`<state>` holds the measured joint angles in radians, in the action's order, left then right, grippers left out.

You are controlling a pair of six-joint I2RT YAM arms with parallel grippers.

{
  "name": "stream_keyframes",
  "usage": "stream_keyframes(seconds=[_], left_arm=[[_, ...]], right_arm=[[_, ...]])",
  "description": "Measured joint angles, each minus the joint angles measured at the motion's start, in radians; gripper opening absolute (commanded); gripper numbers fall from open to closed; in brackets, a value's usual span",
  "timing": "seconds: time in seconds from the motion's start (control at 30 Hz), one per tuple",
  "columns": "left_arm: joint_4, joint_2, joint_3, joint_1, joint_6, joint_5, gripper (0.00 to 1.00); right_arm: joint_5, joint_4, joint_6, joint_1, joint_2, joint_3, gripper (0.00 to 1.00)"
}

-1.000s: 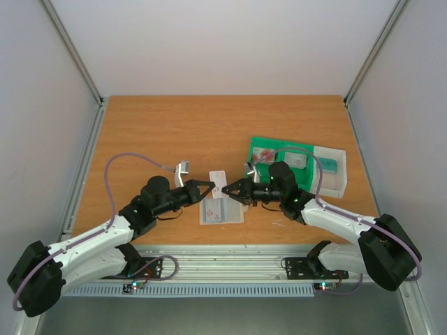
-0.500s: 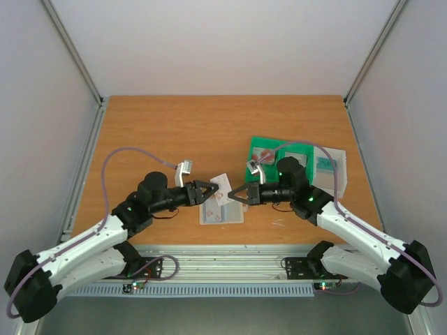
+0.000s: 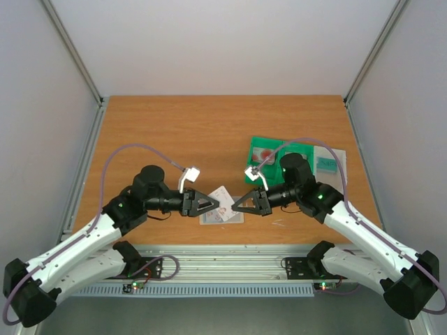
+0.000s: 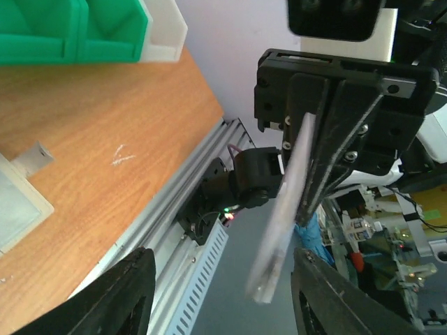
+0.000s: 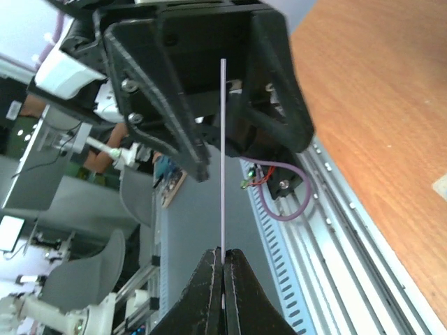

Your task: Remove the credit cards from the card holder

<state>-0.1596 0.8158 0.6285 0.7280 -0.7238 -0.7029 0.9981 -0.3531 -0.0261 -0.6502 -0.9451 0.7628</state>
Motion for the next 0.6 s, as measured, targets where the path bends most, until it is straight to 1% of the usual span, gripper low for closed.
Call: stream_keyframes(seconds=[0.13, 0.23, 0.3, 0.4, 0.43, 0.6], left_arm=[[-0.002, 0.026, 0.010, -0.029, -0.001, -0.085, 0.47], [0.026, 0.036, 0.009, -0.061, -0.016, -0.144, 0.38], [0.051, 0.037, 0.008, -0.080, -0.035, -0.175, 0.26], [0.104, 0.037, 0.003, -0.101, -0.060, -0.214, 0.05], [0.117, 0.038, 0.001, -0.105, -0.071, -0.225, 0.01], [0.140, 0.060, -0.002, -0.112, -0.077, -0.259, 0.00]], right_arm=[[0.069, 0.001, 0.018, -0.011, -0.011, 0.005, 0.01], [0.091, -0.005, 0.028, -0.029, -0.023, 0.006, 0.01], [0.097, -0.021, 0.035, -0.036, -0.024, 0.009, 0.01], [0.097, -0.067, 0.056, -0.041, -0.032, 0.037, 0.02], [0.093, -0.085, 0.066, -0.041, -0.040, 0.052, 0.02], [0.057, -0.158, 0.093, -0.041, -0.063, 0.074, 0.06]])
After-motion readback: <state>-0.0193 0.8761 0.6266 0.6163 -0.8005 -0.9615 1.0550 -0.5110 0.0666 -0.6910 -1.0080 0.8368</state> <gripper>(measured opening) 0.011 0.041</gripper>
